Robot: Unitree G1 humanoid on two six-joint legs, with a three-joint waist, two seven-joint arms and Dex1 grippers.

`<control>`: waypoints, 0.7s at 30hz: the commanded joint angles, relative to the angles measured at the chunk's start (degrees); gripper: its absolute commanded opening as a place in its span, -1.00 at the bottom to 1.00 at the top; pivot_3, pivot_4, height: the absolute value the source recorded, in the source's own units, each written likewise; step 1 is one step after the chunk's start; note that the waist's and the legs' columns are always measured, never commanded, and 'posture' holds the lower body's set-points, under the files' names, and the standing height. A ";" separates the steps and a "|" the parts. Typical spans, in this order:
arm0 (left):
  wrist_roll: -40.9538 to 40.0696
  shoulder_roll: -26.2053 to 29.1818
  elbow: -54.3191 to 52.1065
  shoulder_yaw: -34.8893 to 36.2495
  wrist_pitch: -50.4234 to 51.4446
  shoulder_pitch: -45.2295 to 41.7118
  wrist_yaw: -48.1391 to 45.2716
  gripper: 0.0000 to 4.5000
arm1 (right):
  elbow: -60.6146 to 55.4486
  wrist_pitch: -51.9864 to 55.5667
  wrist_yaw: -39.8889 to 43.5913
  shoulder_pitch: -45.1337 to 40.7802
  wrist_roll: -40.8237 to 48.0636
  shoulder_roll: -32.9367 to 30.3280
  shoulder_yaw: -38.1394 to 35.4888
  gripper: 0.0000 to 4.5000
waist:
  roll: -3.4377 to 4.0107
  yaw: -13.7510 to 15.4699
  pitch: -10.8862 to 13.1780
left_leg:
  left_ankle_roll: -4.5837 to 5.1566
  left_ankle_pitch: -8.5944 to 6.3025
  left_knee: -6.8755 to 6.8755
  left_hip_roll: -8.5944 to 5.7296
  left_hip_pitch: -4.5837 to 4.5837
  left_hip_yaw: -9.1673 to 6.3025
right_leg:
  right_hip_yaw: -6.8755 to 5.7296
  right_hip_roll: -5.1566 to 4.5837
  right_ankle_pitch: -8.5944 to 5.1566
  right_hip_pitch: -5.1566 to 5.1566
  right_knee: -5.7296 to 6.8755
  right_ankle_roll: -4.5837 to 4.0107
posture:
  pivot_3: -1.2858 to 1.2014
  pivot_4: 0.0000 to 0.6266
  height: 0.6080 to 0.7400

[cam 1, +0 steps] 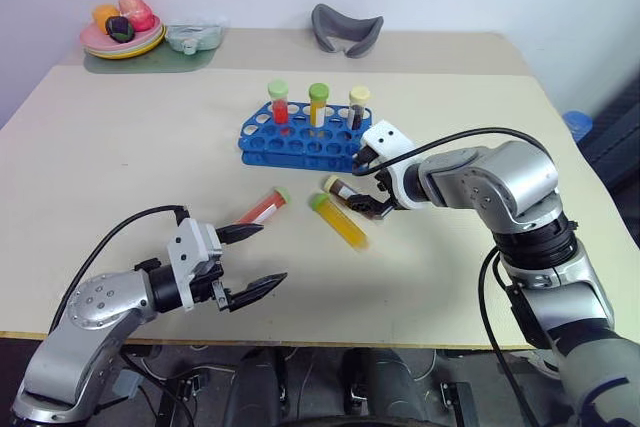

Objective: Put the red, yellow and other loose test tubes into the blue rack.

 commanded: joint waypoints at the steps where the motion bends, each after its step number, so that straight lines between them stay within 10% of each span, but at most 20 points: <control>1: 0.31 -0.62 -0.97 -0.52 -2.17 1.11 -0.08 0.98 | -0.17 -2.00 1.36 -2.11 -1.31 -0.58 1.26 1.00 | 0.00 -0.03 0.00 | 0.00 0.00 0.00 0.00 0.00 0.00 | 0.00 0.00 0.00 0.00 0.00 0.00 | 0.03 -0.52 0.08; 21: 0.07 -1.84 -0.27 -0.59 -2.63 1.29 1.68 0.98 | 14.11 -8.20 12.15 -7.65 -8.88 0.71 12.41 1.00 | 0.05 -0.09 0.03 | 0.03 -0.02 -0.02 0.02 -0.01 0.00 | -0.02 0.01 0.00 -0.03 0.00 0.00 | 0.03 -0.52 0.08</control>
